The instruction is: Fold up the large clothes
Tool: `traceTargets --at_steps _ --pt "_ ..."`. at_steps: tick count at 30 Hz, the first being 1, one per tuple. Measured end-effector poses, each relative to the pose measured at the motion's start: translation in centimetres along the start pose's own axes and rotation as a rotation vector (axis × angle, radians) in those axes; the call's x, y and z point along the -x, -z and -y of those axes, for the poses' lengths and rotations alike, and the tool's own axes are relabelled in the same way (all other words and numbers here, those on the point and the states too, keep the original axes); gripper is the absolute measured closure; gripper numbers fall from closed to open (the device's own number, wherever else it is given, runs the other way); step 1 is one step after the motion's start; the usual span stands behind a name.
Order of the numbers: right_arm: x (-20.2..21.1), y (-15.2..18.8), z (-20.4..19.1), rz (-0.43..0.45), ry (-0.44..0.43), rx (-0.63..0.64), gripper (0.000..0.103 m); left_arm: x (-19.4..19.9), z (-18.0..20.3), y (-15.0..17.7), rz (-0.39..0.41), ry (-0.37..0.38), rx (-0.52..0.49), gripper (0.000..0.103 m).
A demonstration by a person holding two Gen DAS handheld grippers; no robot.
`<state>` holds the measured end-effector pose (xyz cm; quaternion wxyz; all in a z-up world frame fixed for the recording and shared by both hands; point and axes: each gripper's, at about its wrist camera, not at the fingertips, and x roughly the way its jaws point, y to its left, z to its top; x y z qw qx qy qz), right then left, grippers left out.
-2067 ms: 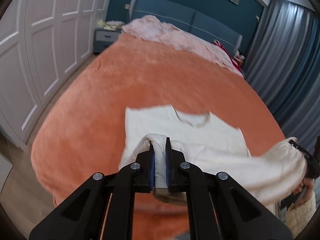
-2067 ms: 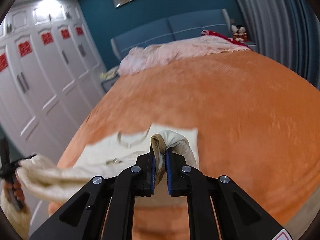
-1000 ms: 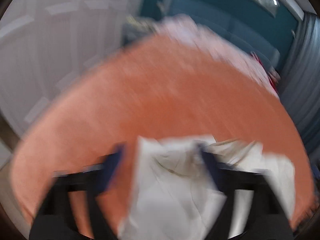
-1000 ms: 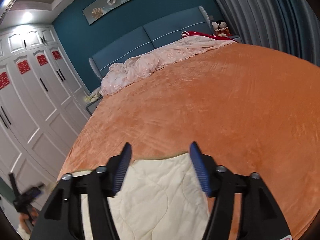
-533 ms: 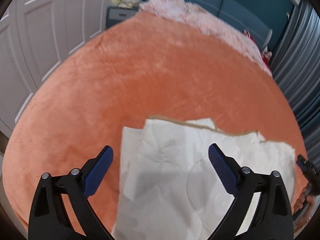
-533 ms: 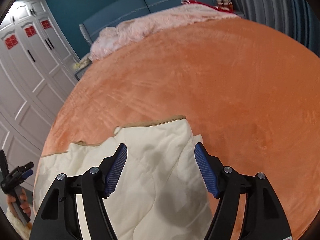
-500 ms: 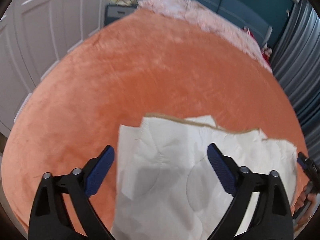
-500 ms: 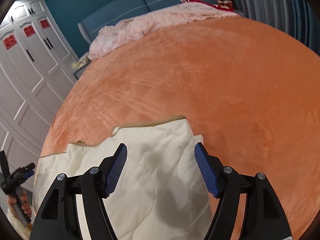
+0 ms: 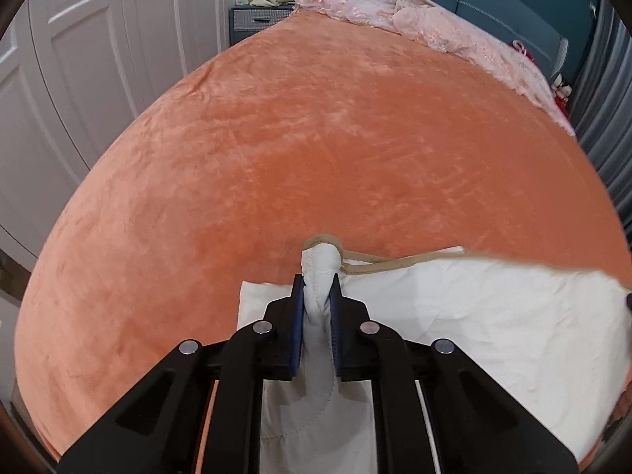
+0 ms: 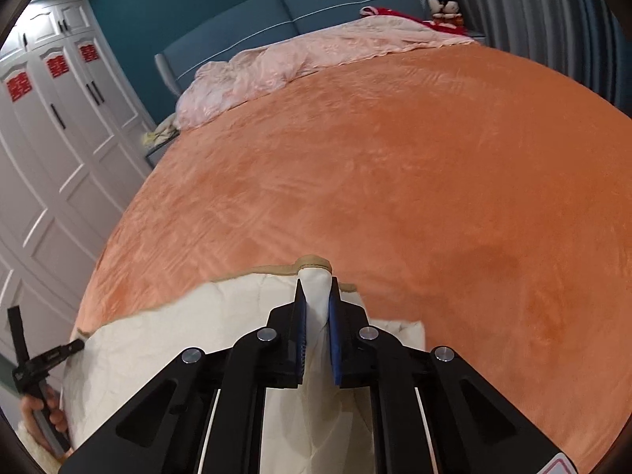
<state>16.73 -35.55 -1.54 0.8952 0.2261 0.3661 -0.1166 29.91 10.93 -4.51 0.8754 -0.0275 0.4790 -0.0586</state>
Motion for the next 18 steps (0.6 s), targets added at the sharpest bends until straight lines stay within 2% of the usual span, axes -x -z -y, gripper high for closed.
traceTargets --at_steps 9,18 --pt "-5.4 2.3 1.4 -0.103 0.073 -0.006 0.095 -4.1 -0.2 1.0 -0.029 -0.06 0.003 0.091" --pt "-7.4 3.9 2.1 -0.113 0.064 -0.016 0.095 -5.3 1.0 2.4 0.048 -0.137 -0.052 0.089"
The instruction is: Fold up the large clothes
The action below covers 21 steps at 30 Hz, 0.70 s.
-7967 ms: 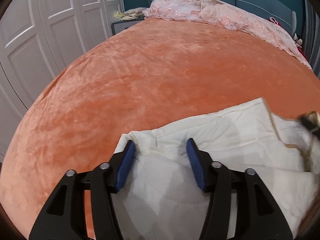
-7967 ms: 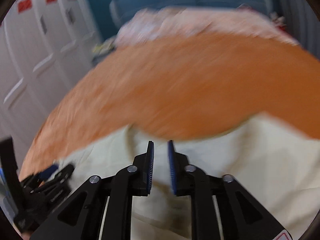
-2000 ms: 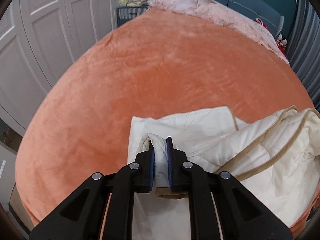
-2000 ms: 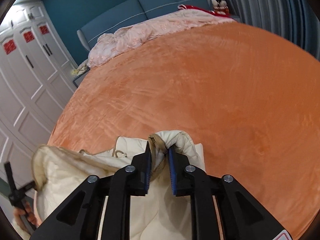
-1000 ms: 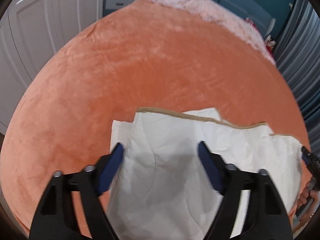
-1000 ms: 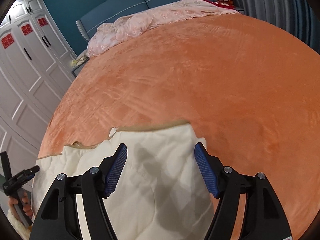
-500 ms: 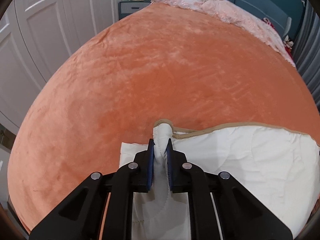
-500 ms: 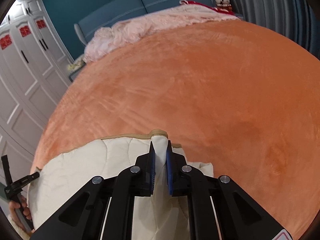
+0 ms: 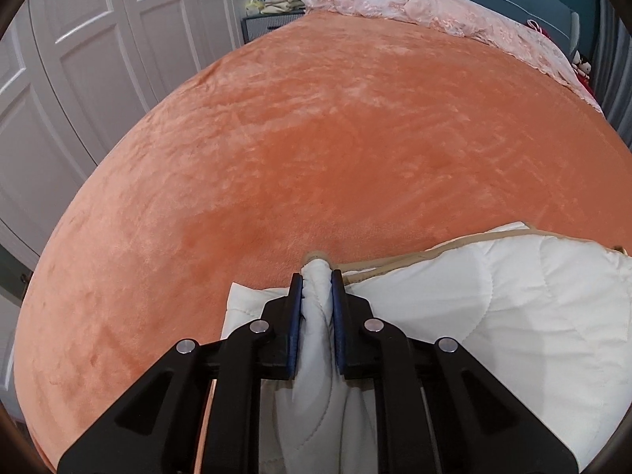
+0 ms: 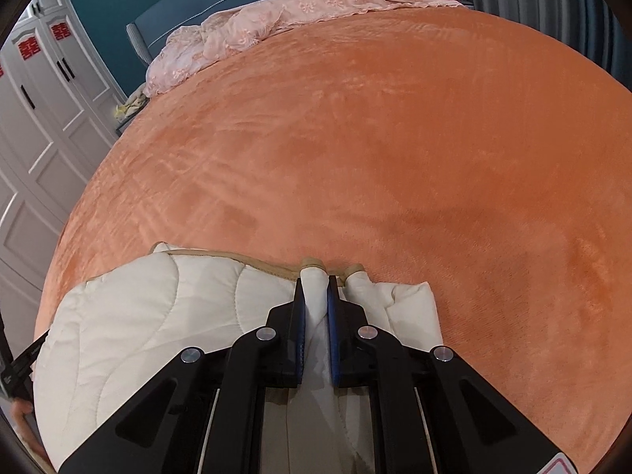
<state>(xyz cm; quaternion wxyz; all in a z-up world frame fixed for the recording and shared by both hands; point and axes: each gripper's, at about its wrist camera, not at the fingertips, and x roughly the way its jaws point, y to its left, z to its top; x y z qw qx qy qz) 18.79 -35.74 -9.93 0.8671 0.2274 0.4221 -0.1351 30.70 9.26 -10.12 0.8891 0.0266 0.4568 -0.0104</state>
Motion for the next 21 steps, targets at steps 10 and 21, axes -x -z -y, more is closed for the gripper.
traceTargets --at_steps 10,21 --pt "-0.4 0.2 -0.2 0.022 0.012 0.008 0.096 -0.7 0.2 0.2 0.029 -0.013 0.014 0.088" --pt "8.7 -2.4 2.4 0.266 0.123 -0.136 0.045 6.6 -7.2 -1.9 0.139 -0.123 0.252 0.024"
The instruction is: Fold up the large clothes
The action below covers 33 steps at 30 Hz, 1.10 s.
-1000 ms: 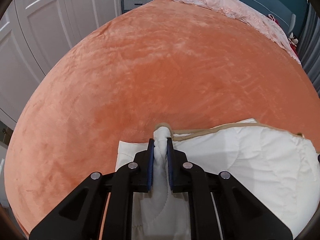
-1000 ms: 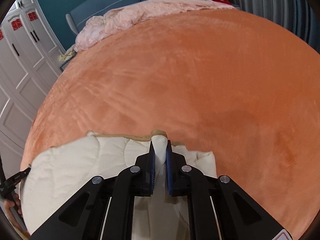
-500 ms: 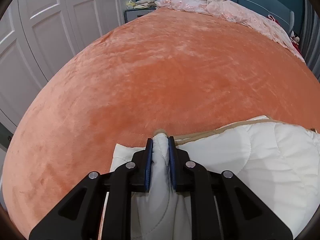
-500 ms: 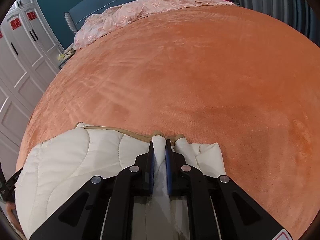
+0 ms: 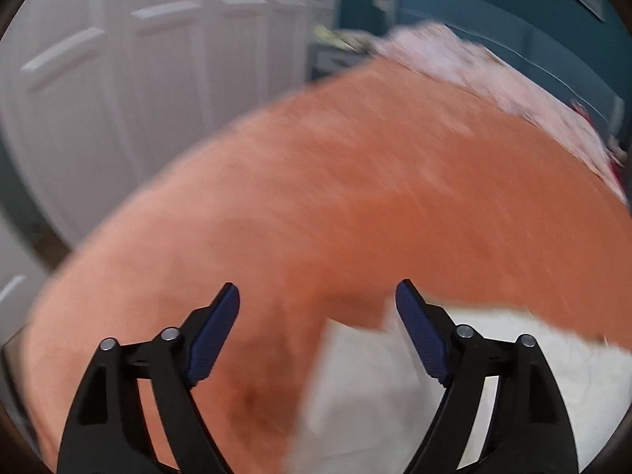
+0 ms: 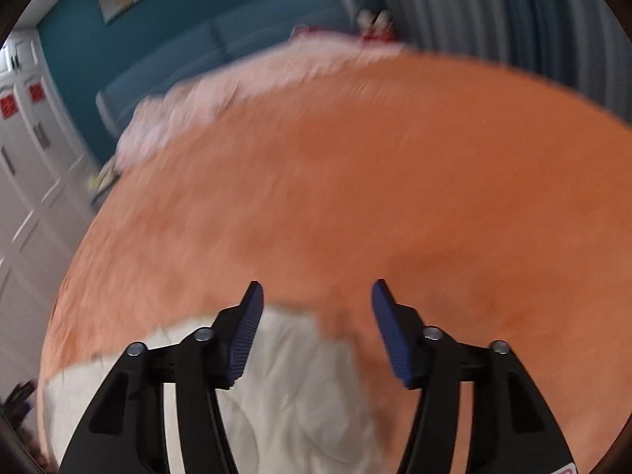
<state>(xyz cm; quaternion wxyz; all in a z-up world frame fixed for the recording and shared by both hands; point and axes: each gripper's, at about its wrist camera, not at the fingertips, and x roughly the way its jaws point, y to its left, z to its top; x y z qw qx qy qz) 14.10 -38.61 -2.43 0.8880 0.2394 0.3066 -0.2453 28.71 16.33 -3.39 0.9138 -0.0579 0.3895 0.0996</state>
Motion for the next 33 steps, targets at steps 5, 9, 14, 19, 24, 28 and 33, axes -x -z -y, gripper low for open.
traceTargets --at_steps 5,9,14,19,24,28,33 --pt "2.7 -0.6 -5.1 -0.061 -0.13 0.106 0.051 4.7 2.4 -2.7 0.013 0.15 -0.072 0.038" --pt "1.7 3.0 -12.7 -0.212 -0.268 0.257 0.098 6.2 10.5 -0.5 -0.06 0.338 -0.244 0.064" --pt "-1.2 7.2 -18.6 -0.308 -0.29 0.385 0.099 3.9 18.1 4.8 -0.194 0.383 -0.36 0.082" --pt "-4.5 9.6 -19.0 -0.379 -0.256 0.41 0.102 0.5 19.5 7.8 -0.252 0.351 -0.363 0.091" --pt "-6.4 11.5 -18.7 -0.399 -0.244 0.397 0.103 -1.3 19.6 9.0 -0.239 0.348 -0.344 0.094" --pt "-6.7 12.4 -19.2 -0.375 -0.227 0.427 0.103 -1.4 20.5 9.8 -0.188 0.304 -0.385 0.094" --pt "-7.2 12.5 -19.0 -0.367 -0.237 0.421 0.103 -1.6 20.7 10.1 -0.168 0.296 -0.386 0.095"
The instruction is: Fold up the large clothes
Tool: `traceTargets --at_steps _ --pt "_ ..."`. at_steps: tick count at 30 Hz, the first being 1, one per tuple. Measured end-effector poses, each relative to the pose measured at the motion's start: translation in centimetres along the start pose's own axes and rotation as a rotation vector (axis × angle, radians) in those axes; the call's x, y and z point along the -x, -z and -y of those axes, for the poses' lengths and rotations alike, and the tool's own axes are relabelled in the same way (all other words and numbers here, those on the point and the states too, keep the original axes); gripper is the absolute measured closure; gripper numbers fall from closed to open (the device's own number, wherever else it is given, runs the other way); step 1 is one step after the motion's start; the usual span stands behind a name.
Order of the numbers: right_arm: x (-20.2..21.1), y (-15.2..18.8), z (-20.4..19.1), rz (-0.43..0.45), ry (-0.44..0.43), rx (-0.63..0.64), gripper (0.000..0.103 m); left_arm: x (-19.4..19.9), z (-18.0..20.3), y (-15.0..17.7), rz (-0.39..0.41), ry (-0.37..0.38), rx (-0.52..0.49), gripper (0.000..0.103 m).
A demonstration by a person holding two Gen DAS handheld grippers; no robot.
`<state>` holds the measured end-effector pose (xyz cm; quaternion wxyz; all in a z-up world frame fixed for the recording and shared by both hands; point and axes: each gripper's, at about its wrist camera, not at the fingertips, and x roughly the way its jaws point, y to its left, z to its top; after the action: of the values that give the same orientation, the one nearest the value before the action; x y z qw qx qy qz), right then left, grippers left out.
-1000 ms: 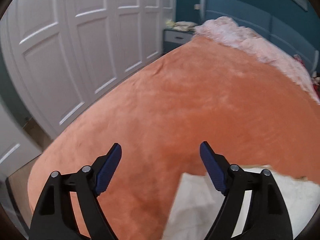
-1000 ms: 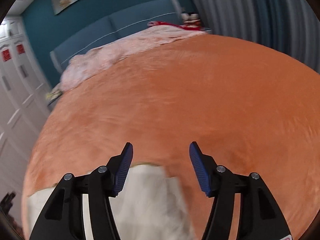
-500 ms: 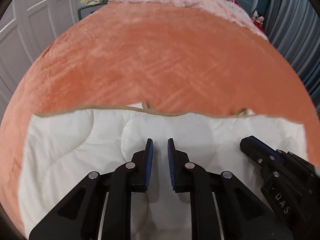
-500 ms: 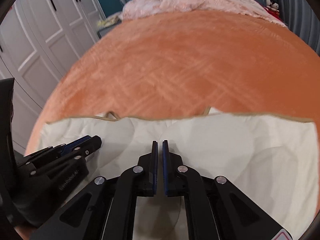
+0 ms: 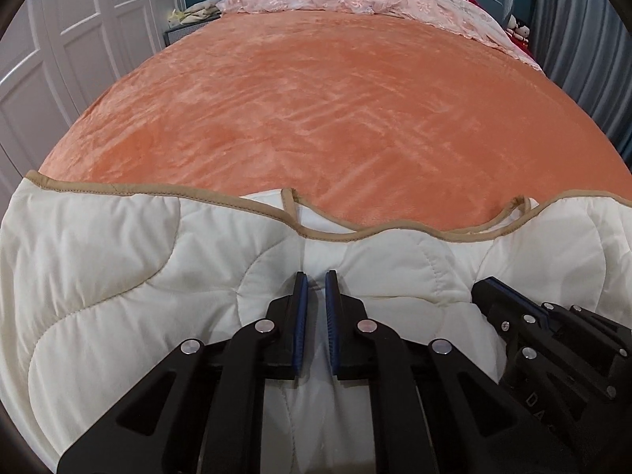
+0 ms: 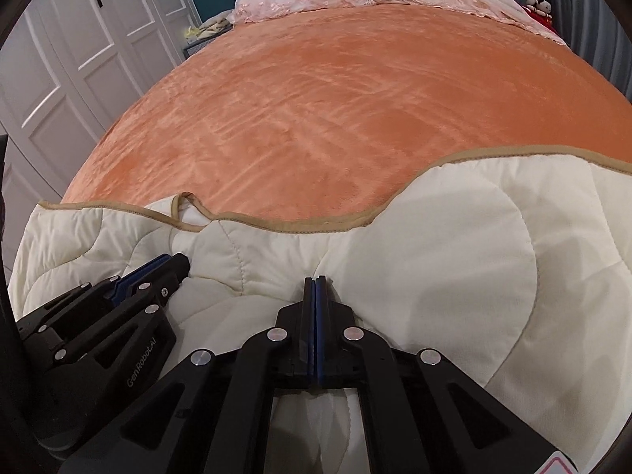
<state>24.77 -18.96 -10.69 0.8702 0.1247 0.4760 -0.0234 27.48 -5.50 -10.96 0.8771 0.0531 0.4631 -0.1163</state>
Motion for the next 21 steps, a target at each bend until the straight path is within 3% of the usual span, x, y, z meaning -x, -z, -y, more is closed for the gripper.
traceTargets --at_steps 21 --pt "-0.93 -0.1 0.2 0.039 -0.016 -0.021 0.103 -0.92 -0.25 0.09 0.027 0.006 0.025 0.095"
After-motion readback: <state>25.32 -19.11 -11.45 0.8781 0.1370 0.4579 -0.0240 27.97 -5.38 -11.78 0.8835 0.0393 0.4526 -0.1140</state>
